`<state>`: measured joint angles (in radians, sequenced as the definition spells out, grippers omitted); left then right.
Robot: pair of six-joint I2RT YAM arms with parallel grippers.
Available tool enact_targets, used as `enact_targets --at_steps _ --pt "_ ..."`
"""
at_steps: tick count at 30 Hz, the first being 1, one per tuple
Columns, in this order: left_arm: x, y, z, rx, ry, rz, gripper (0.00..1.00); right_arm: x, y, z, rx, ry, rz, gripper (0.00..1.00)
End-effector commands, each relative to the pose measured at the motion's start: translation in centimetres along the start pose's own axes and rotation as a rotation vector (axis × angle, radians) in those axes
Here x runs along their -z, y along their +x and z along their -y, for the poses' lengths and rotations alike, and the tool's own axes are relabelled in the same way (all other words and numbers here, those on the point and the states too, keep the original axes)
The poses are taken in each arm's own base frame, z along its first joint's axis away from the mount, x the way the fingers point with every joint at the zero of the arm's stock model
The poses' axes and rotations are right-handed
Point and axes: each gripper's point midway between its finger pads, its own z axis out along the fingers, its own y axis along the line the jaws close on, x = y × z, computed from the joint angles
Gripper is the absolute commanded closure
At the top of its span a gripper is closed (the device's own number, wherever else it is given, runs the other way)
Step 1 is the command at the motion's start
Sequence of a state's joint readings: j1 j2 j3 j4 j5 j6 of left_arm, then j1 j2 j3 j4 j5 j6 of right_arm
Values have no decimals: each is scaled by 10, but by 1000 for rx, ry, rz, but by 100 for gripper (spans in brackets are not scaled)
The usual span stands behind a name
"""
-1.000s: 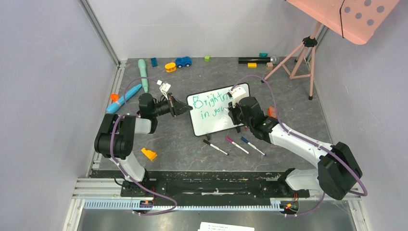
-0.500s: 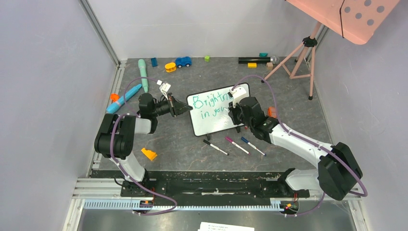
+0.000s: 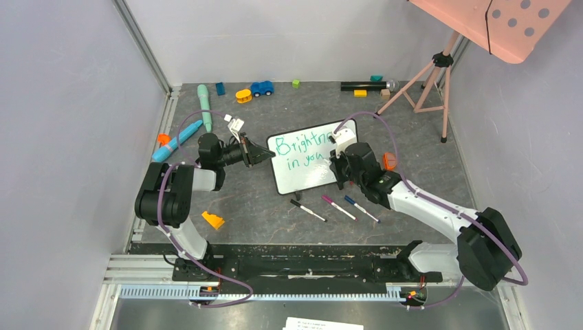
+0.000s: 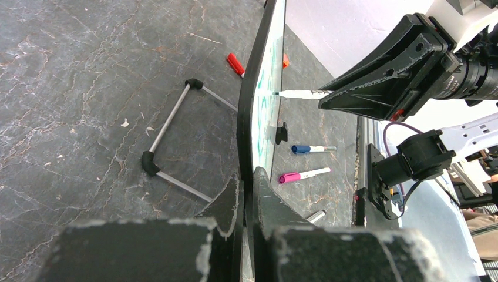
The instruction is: Write a sentence on the whiteboard
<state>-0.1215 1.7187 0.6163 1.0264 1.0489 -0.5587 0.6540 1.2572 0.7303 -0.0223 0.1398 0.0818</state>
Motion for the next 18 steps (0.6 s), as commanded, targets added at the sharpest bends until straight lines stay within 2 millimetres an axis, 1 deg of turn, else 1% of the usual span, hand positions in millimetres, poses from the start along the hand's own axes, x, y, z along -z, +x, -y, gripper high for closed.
enact_targets --at_steps 1,4,10,13,18 --pt "-3 -3 2 -134 16 -3 98 10 -16 4 -6 7 49 100" --pt "-4 -3 1 -133 16 -3 98 17 -26 -1 -9 -23 82 100" --pt "-3 -3 2 -136 15 -4 98 24 -40 0 -8 -28 121 100" --pt "-3 -3 1 -136 15 -4 98 23 -41 6 -9 -2 123 100" --pt "-3 -3 1 -135 15 -4 98 18 -37 13 -7 28 102 100"
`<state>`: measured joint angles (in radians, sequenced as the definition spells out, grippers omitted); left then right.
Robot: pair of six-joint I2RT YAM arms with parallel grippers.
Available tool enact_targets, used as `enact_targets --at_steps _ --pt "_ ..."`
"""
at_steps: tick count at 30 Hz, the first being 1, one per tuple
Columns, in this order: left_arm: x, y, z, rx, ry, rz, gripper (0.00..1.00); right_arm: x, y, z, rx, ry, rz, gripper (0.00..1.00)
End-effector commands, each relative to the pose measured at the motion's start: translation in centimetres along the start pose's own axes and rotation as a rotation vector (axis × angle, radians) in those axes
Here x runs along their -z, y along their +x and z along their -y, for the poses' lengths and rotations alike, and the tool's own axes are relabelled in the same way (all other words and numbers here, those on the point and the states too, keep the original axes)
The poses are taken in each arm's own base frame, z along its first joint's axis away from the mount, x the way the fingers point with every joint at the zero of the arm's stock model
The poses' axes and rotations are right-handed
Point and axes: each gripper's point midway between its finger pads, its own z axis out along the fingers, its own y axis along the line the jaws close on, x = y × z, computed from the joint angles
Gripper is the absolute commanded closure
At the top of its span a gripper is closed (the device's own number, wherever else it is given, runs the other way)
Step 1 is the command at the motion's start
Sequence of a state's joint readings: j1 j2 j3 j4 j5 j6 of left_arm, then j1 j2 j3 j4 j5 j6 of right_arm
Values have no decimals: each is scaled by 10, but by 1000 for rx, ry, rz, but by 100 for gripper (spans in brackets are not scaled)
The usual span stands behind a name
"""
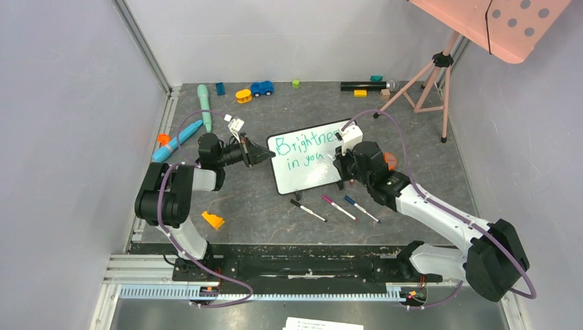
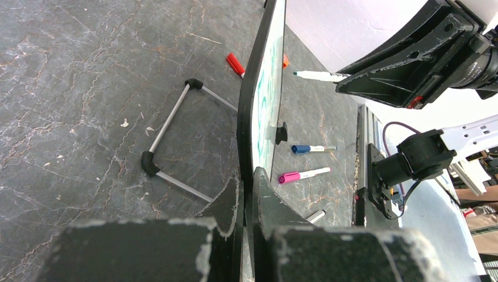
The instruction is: Write a sentence on the whiteboard
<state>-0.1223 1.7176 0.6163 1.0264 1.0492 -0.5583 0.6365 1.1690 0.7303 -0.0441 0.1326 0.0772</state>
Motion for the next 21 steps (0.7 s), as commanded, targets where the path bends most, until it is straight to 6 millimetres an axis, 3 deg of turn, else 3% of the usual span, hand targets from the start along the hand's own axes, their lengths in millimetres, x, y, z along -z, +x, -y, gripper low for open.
enact_targets --at_steps 1,21 --pt "-3 -3 1 -135 14 -4 98 -2 -16 6 6 25 34 100" --pt "-3 -2 1 -132 13 -5 98 -14 -23 -5 11 -30 33 100"
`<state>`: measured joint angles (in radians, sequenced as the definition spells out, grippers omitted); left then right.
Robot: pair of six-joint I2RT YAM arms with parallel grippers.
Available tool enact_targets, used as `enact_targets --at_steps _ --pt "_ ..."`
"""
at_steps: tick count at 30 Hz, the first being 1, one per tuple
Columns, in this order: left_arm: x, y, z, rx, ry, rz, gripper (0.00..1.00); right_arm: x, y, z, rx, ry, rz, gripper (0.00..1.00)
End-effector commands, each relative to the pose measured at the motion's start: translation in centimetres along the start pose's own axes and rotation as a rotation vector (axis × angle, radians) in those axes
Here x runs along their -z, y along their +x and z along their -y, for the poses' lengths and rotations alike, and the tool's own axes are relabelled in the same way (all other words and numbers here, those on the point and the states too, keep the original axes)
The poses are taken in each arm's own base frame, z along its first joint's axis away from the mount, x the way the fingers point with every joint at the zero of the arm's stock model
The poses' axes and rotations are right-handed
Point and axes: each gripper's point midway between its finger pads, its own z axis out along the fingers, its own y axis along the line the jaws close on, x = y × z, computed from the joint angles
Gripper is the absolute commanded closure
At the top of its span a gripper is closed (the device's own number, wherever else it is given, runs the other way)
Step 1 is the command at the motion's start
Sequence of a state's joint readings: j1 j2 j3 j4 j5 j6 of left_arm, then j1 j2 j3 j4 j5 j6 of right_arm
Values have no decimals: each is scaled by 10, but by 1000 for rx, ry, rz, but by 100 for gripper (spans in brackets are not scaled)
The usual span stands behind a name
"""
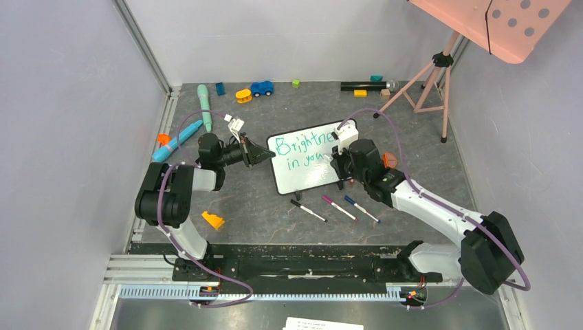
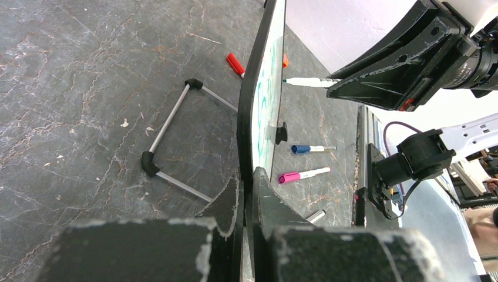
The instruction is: Write a sentence on the whiteboard
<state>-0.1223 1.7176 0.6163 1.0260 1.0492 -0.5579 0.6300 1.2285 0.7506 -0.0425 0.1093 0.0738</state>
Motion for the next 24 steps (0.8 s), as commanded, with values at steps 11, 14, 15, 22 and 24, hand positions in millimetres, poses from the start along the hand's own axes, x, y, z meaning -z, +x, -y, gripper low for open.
enact_targets --at_steps 11,14,15,22,24 --pt "-3 -3 1 -135 13 -4 98 -8 -25 -3 9 -14 50 100" --pt "-3 -3 1 -134 13 -5 98 -10 -23 -2 10 -7 44 100" --pt "-3 -3 1 -134 12 -4 98 -10 -23 -1 9 -2 43 100" --pt "-3 -3 1 -134 12 -4 98 -9 -26 9 8 52 47 100" --pt "-3 -3 1 -135 13 -4 98 -9 -27 11 7 62 48 100"
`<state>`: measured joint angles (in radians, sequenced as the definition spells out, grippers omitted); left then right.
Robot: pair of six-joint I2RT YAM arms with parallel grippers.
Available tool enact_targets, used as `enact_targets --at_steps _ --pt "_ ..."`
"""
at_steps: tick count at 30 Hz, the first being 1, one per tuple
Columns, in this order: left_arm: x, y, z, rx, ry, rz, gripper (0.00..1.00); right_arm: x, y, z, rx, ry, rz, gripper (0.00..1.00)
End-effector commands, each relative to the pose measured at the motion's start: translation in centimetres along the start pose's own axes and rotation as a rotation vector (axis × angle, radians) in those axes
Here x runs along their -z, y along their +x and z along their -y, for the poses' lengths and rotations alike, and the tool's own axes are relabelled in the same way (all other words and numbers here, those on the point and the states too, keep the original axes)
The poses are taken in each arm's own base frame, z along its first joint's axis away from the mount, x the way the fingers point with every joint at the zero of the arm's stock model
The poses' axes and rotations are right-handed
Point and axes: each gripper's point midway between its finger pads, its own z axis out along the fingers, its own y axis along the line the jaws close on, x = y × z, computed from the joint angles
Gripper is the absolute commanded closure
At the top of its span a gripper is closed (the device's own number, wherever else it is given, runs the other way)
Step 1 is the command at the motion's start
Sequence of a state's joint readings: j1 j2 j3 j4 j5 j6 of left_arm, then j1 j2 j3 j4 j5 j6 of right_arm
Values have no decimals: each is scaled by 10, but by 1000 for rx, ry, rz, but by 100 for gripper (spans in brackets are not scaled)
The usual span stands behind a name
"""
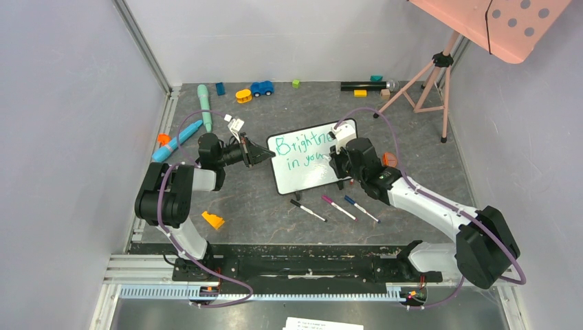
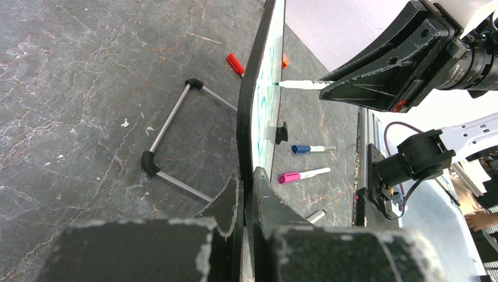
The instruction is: Write a sentence on the whiteboard
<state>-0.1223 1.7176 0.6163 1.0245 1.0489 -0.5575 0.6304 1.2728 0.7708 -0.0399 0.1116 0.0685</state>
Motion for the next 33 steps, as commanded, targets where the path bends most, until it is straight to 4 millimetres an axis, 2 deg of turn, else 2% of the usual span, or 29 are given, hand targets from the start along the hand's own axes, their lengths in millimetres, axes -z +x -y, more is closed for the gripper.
enact_targets --at_steps 1,10,26,33 --pt "-3 -3 1 -135 13 -4 98 1 -30 12 -3 65 72 100" --pt "-3 -3 1 -136 13 -3 98 2 -36 13 -5 66 80 100" --pt "-3 -3 1 -135 13 -4 98 5 5 7 -6 22 8 100" --pt "-3 -3 1 -136 13 -3 98 5 8 8 -10 26 10 100"
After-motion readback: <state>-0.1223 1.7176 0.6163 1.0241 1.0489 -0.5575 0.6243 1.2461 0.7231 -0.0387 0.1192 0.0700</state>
